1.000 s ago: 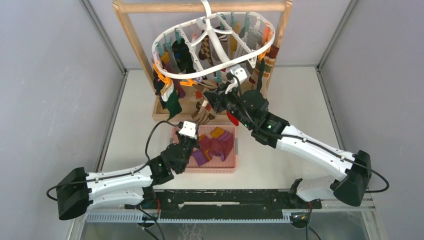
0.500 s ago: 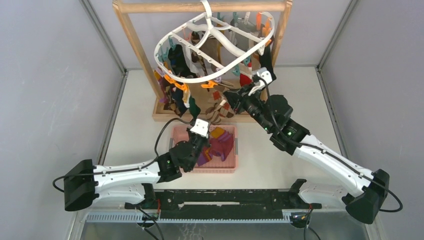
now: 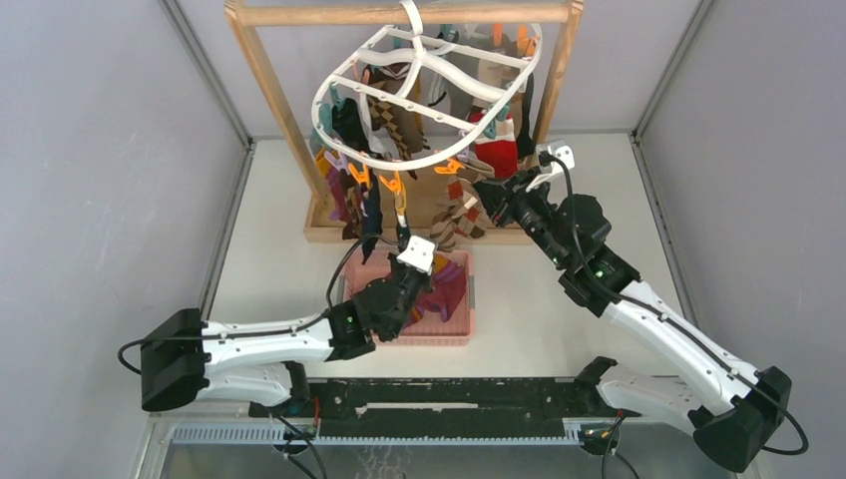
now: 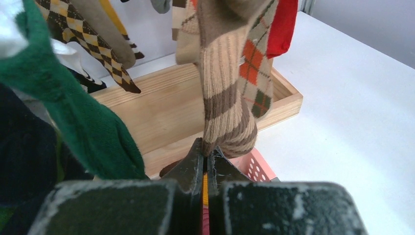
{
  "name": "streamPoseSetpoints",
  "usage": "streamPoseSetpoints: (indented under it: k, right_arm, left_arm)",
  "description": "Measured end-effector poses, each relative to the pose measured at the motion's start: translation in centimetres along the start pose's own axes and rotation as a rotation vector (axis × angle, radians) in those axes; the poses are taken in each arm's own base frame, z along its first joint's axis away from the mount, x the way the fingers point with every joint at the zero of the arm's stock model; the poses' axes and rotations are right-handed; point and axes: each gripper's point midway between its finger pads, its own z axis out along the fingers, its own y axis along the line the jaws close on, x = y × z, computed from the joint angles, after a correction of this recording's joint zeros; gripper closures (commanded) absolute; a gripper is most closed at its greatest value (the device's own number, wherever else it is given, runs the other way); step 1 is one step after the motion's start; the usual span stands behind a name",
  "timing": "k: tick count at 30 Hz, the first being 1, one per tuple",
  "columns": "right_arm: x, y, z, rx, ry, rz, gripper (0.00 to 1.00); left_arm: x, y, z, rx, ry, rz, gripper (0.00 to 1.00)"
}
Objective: Remove the socks clipped to the hanger
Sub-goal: Remove the sock from the hanger.
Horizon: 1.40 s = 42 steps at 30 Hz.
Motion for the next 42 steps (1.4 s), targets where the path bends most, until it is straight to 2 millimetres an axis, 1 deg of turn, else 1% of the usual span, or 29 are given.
streamPoseSetpoints:
  k: [5,9,16,23,26,30,33,39,42]
  right_arm:
    - [-0.7,-0.7,-1.0,0.01,-0.022,0.011,0.82]
    - [-1.1,-1.2,-1.3,0.018,-0.033,0.014,0.81]
    - [-1.6,-2.3,-1.3,0.039,-0.044,0.028,0.81]
    - [-2.4,-4.6,-1.0,0.069,-0.061,0.055,0.81]
    - [-2.0,-5.1,-0.5,0.073,-0.048,0.068,0.81]
    - [-0.6,-5.7,0.4,0.073,-0.004,0.088,0.83]
    - [0.2,-5.7,0.7,0.064,0.024,0.096,0.81]
    - [0.9,-4.3,0.7,0.011,0.049,0.099,0.75]
    - [1.9,-3.4,0.4,-0.013,0.071,0.098,0.7]
  left_arm:
    - [0.1,-0.5,0.0,0.011,0.003,0.004,1.0]
    - [-0.4,-1.2,0.3,0.023,-0.002,0.008,1.0]
    - [-1.3,-2.3,1.2,0.03,-0.009,0.011,1.0]
    - [-1.4,-2.6,1.6,0.028,-0.009,0.028,1.0]
    - [-1.6,-2.6,1.7,0.022,-0.011,0.032,1.0]
    - [-1.6,-2.6,1.9,0.01,-0.008,0.034,1.0]
    - [-1.5,-2.5,1.9,0.002,-0.006,0.035,1.0]
    - [-1.4,-2.1,1.9,-0.017,-0.004,0.033,1.0]
    - [-1.1,-1.8,1.7,-0.025,-0.001,0.035,1.0]
